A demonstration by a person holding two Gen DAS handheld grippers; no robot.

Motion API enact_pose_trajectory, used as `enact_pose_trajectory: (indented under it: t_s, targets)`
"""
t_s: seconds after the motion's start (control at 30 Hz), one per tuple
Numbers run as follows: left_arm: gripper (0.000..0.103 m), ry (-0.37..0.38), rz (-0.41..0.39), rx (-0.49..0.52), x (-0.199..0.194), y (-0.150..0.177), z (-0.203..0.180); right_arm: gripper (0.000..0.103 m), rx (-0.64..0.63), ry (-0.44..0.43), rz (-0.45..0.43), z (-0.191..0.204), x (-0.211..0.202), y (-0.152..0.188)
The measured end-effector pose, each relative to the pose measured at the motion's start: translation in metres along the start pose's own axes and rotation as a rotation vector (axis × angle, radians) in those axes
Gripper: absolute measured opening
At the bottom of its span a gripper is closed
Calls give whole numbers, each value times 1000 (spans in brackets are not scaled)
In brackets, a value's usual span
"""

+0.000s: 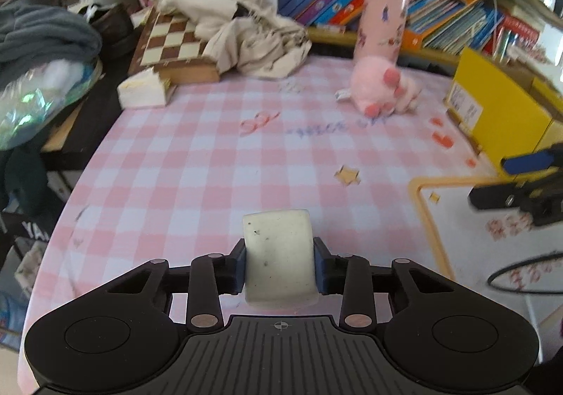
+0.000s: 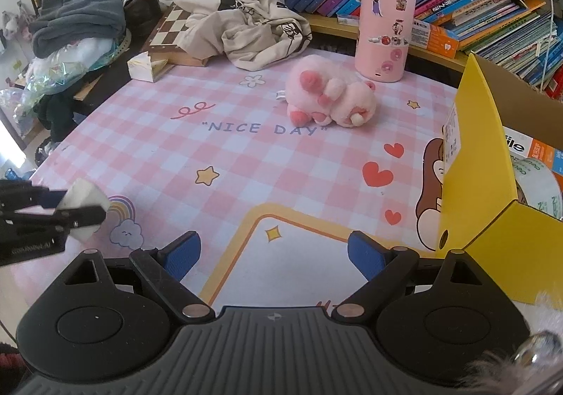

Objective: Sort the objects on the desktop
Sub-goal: 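Close left tool on the white eraser and lift it, then hold eraser in left tool while right tool moves down to pink pig plush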

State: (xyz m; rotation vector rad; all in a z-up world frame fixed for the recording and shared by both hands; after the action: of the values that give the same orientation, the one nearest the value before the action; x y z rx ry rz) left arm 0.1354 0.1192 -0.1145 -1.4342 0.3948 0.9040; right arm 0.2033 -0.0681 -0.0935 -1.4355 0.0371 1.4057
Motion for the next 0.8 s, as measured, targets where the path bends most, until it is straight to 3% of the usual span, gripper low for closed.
enact_pose_trajectory:
  t_s: [0.43,0.8]
  targets:
    - [34,73,-100,-32,-1,-54,-14,91,1,9,33,-11,15,-8]
    - [34,107,-62,-23,18,-53,-23,91,3,28,19,-33,33,-42]
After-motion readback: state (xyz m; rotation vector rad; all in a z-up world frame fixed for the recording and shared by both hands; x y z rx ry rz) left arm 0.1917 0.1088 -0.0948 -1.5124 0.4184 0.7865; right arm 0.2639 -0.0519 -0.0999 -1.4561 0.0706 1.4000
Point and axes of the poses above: each gripper's, at about its wrist camera, not at the fingertips, and x roughly the way its jaws point, z to its left, y to its underside, the point moved 9 cm from there along x, roughly the way its jaws point, and after that the axes turned 15 degrees about -y, right-handed, at the moved point
